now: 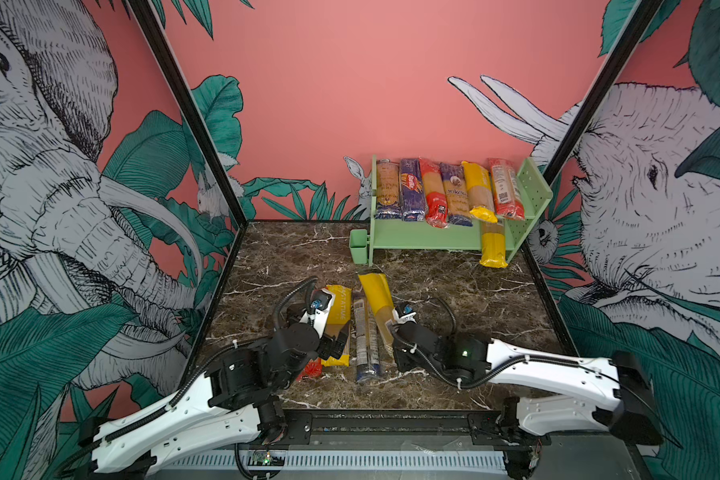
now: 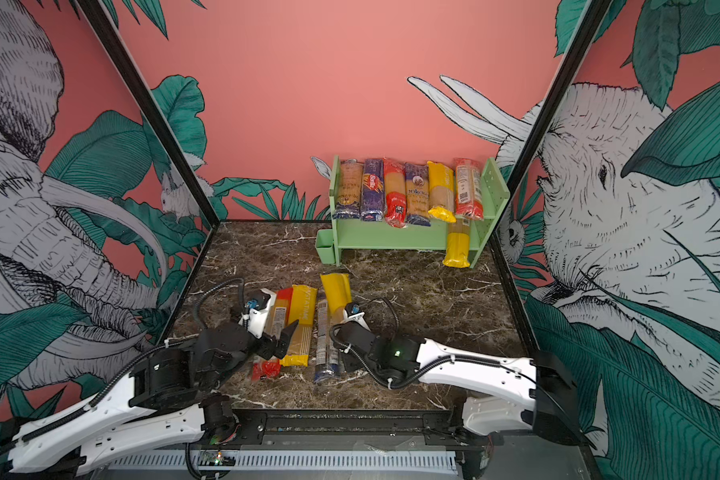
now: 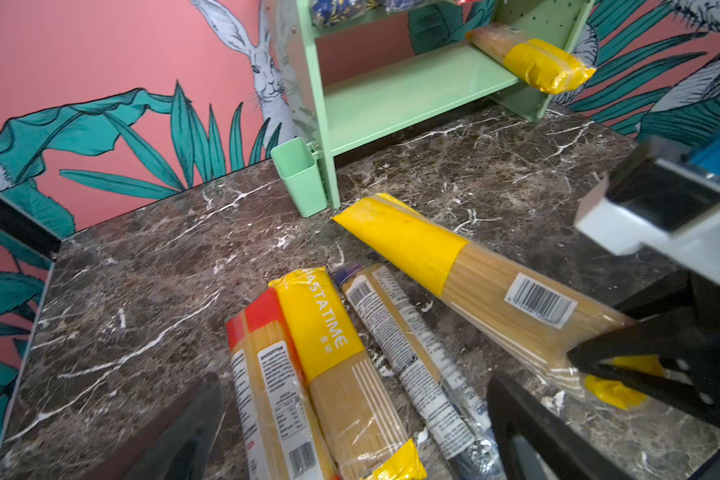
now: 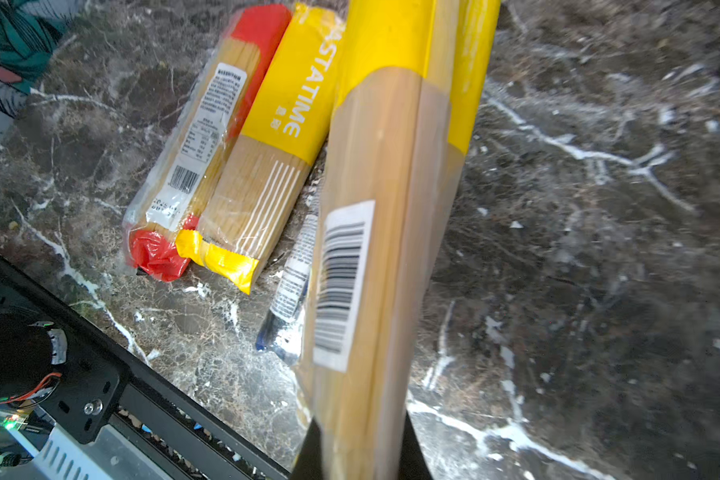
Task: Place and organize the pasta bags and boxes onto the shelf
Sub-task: 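Carry the yellow-banded bag upright to the shelf's lower tier with the right gripper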
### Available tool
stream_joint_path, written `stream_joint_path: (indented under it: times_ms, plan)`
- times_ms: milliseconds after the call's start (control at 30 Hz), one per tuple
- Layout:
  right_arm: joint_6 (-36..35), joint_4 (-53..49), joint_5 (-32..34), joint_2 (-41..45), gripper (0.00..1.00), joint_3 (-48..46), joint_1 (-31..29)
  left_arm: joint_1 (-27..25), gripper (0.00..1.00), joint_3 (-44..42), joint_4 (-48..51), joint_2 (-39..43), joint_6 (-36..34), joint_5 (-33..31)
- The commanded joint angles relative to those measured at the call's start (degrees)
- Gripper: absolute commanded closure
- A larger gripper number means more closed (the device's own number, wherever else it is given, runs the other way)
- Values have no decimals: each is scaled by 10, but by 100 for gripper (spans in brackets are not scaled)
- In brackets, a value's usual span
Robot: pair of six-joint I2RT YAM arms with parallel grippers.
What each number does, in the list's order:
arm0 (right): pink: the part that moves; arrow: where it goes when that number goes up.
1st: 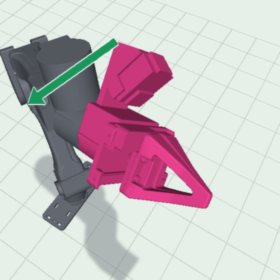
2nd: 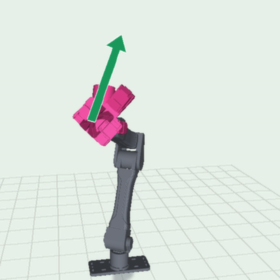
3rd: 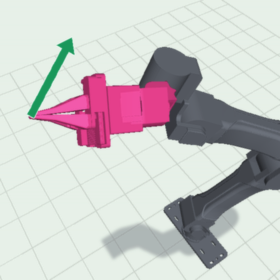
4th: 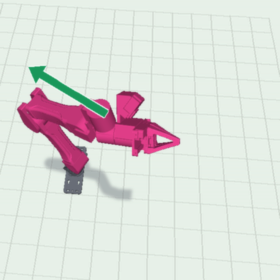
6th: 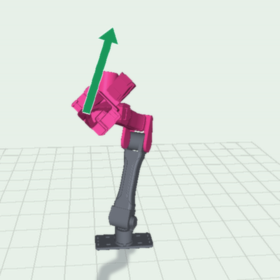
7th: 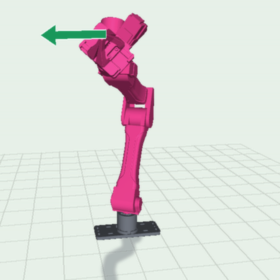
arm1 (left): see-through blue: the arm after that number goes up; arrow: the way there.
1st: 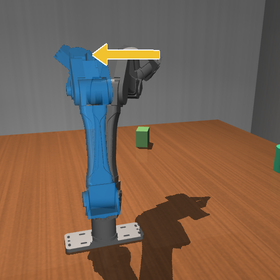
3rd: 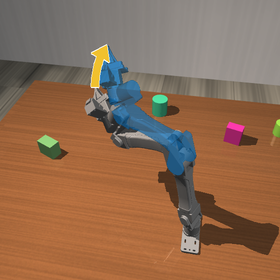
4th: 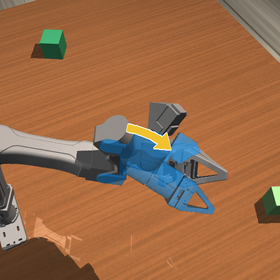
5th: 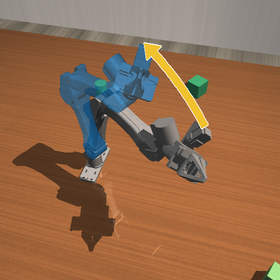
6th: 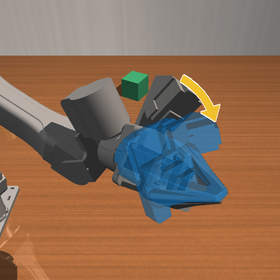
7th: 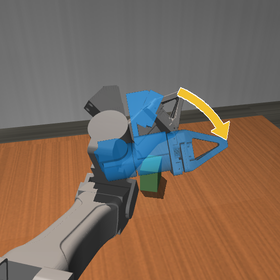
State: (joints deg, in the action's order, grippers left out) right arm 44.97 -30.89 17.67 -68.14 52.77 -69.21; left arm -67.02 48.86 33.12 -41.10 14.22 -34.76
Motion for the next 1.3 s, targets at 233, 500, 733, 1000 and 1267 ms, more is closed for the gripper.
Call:
stream_joint_path:
  times_ms: [233, 500, 733, 1000, 1267]
  plan:
    - [-51, -68, 100, 172, 100, -22, 93, 3, 1, 83, -172, -190, -54, 123]
    - [-114, -63, 103, 187, 100, -7, 203, 9, 1, 131, -262, -305, -73, 199]
    - [-160, -21, 91, 153, 100, 15, 280, 44, 1, 139, -323, -351, -60, 267]
    - [-211, 34, 57, 104, 100, 58, 367, 60, 1, 148, -330, -361, -76, 280]
    - [-253, 134, -7, 25, 100, 71, 464, 68, 1, 148, -330, -357, -85, 283]
